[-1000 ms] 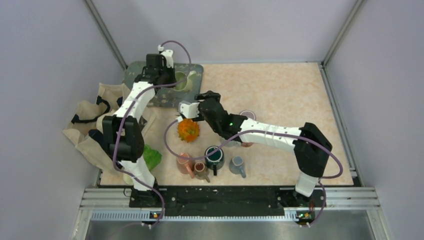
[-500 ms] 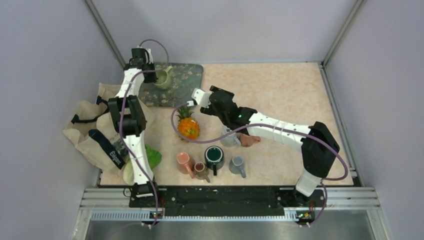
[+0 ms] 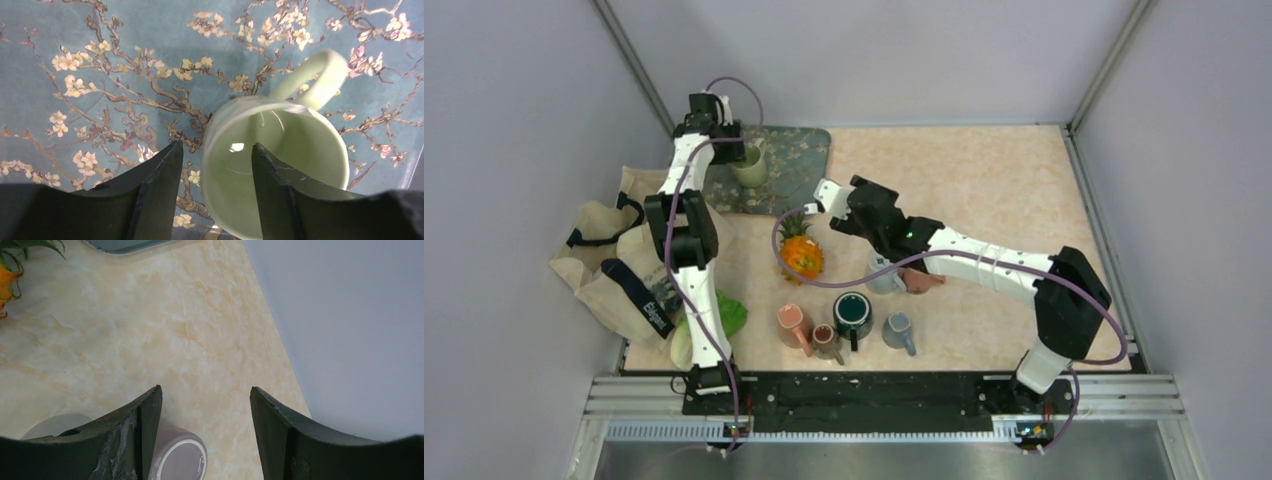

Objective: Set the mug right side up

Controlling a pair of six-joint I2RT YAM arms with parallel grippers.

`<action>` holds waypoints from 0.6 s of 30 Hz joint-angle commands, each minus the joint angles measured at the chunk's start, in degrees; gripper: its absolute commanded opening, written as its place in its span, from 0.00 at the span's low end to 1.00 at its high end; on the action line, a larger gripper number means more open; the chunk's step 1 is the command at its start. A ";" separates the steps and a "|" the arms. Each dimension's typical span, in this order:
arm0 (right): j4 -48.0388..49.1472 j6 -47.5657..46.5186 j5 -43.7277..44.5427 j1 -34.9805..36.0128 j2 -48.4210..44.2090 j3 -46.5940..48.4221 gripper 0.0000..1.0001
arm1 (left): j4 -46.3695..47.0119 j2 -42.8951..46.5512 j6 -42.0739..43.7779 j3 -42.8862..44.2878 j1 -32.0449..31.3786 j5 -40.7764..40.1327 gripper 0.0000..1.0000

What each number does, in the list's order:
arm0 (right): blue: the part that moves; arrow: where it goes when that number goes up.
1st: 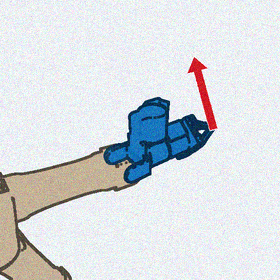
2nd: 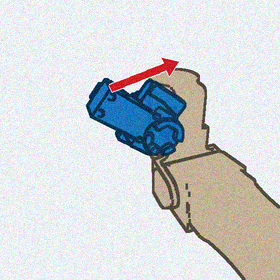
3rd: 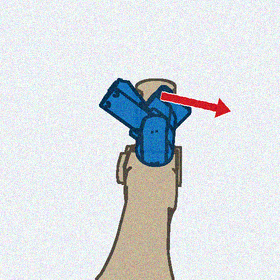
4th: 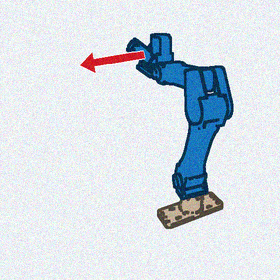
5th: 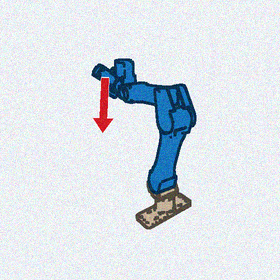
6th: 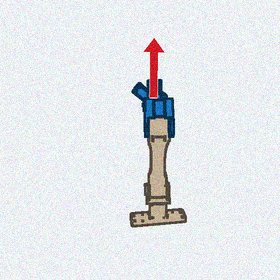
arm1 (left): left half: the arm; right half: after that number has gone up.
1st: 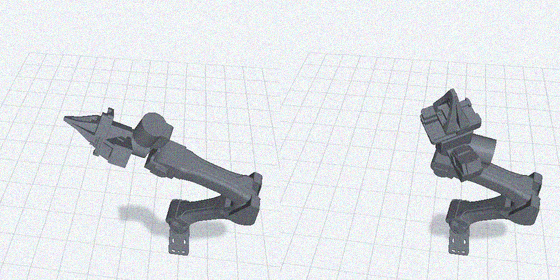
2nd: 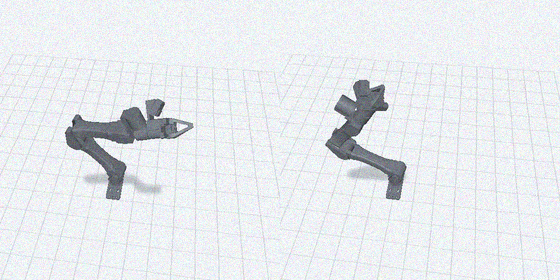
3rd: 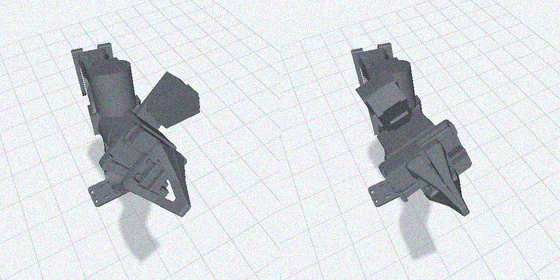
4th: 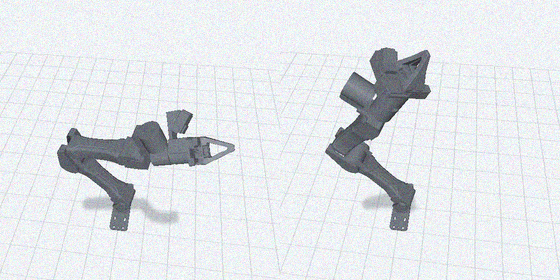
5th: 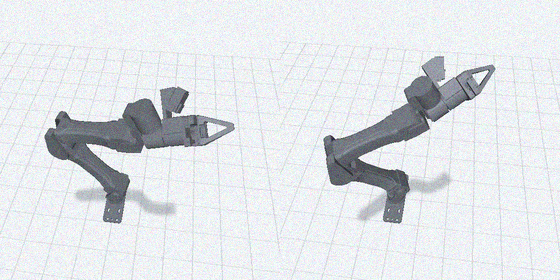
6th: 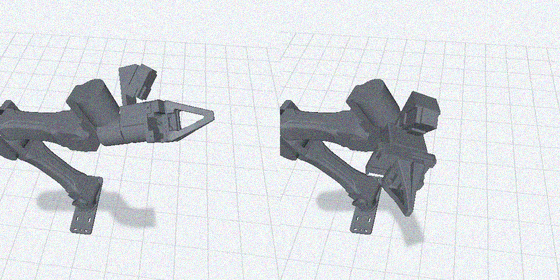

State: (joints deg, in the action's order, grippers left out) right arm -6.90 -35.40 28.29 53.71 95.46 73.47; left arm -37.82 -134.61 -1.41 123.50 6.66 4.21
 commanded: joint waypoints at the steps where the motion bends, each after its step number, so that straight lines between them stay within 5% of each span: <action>1: 1.38 1.27 -0.76 -0.47 -3.36 -0.62 0.65 | 1.28 3.62 0.17 2.72 0.11 2.21 0.60; 10: 2.11 2.22 -1.03 -0.58 -4.27 -3.55 0.65 | 6.22 16.22 12.00 -4.09 -3.71 1.37 0.68; 18: 5.83 7.56 -0.29 -4.25 -8.24 -8.23 0.65 | -2.95 17.48 24.69 -10.55 -10.57 7.87 0.42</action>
State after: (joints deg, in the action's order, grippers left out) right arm -6.09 -32.62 27.49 52.40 92.77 66.98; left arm -36.69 -117.80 14.57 117.86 -0.36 8.51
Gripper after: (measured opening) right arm 0.648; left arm 0.485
